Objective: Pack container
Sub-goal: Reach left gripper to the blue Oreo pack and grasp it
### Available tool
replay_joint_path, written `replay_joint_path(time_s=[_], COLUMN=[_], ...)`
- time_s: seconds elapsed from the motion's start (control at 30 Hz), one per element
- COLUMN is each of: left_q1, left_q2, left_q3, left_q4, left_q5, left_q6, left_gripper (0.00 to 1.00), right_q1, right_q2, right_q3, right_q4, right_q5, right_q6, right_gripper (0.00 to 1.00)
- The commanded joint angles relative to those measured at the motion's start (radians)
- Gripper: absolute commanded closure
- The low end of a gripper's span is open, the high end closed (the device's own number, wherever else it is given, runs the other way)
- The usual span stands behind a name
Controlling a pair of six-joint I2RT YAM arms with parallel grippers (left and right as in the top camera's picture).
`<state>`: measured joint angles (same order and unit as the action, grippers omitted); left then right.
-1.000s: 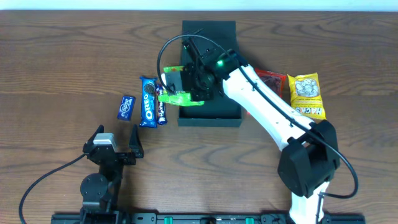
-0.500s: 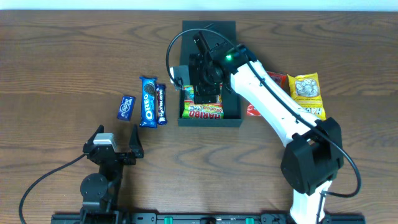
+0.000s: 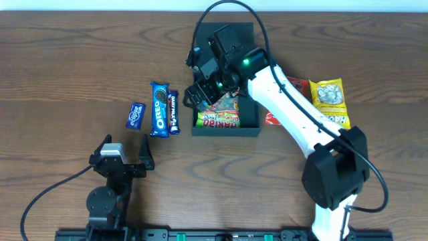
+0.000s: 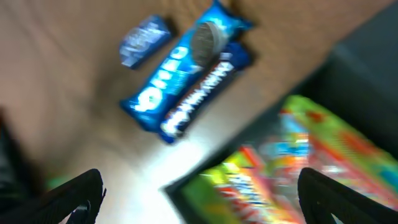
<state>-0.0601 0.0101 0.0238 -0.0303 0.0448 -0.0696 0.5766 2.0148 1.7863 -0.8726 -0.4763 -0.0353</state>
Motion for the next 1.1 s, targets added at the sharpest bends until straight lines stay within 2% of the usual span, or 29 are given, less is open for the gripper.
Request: replay_joint_path(time_s=[0.0,0.3,0.4,0.47,0.57,0.7,0.8,0.9,1.07], left_q1=[0.002,0.001,0.001,0.001,0.001,0.001,0.001,0.001,0.001], left_q2=[-0.006,-0.006,-0.007,-0.006,-0.006,0.018,0.122,0.301,0.612], left_q3=[-0.019,-0.019,-0.019,-0.019,-0.01,0.084,0.201,0.323,0.496], left_q4=[-0.045,-0.044,-0.011,0.045,0.181,0.153,0.053,-0.035,-0.137], left_q5=[-0.013,-0.007,0.111,0.199,0.293,0.28,0.26,0.259,0.259], left_q6=[0.018,0.009,-0.133,-0.184,-0.19,-0.171,-0.117,-0.068,-0.064], left_gripper=[0.05,0.05,0.05,0.05,0.05,0.05,0.05,0.05,0.05], right_q1=[0.015,0.008,-0.001,-0.004,-0.01,-0.025,-0.042,-0.057,-0.06], right_q2=[-0.027,-0.031,-0.051,-0.07,-0.106,-0.153,-0.179,-0.19,-0.19], right_q3=[0.009,0.009,0.009,0.009,0.009,0.009,0.009,0.009,0.009], right_q4=[-0.01,-0.158,-0.179,-0.178,-0.176,-0.157,-0.126,-0.101,-0.101], right_q5=[-0.13,-0.071,-0.046,-0.003,0.055,0.07,0.069,0.069,0.069], right_q6=[0.135,0.169,0.169,0.169,0.144,0.115,0.105,0.105,0.105], right_gripper=[0.01,0.01,0.01,0.01,0.01,0.01,0.01,0.01,0.01])
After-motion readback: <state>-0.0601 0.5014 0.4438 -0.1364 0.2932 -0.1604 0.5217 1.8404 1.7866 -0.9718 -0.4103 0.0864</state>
